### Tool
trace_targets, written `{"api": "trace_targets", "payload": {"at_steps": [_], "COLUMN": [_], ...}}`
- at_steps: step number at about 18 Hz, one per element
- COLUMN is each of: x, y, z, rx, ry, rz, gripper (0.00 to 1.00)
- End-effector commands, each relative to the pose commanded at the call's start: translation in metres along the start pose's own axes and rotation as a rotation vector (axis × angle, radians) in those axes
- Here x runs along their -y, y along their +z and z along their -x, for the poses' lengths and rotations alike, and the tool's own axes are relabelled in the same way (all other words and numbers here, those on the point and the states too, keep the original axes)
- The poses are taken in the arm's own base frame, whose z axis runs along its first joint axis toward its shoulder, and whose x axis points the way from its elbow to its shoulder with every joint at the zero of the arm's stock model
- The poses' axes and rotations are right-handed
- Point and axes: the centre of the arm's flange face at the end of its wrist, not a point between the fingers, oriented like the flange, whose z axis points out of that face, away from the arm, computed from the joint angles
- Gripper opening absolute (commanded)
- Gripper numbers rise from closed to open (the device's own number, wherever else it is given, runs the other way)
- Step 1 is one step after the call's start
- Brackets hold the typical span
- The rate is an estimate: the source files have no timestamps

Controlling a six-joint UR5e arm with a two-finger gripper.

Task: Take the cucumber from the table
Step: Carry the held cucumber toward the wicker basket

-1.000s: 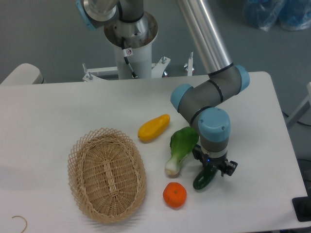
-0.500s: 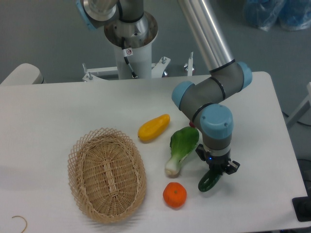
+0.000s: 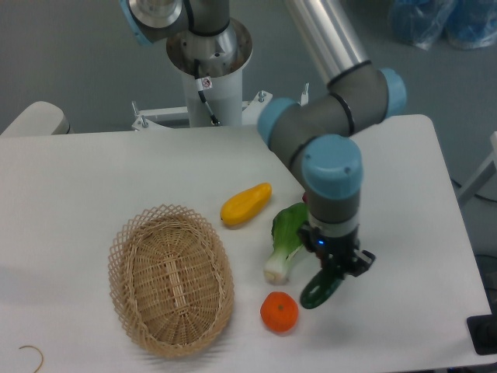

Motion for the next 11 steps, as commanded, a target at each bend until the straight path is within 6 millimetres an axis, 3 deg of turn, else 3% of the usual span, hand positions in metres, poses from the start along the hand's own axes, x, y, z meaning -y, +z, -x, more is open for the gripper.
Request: {"api": "trace_targets", "payload": {"at_steps": [5,11], "x": [0.037,0.047], "y": [-0.029,-0.043], "z": [-0.035,-0.047], "rx": [0.01,0.0], "ry": [-0.043,-0.038], "rz": [-0.05,-0.091], "gripper": [0.1,0.1]}}
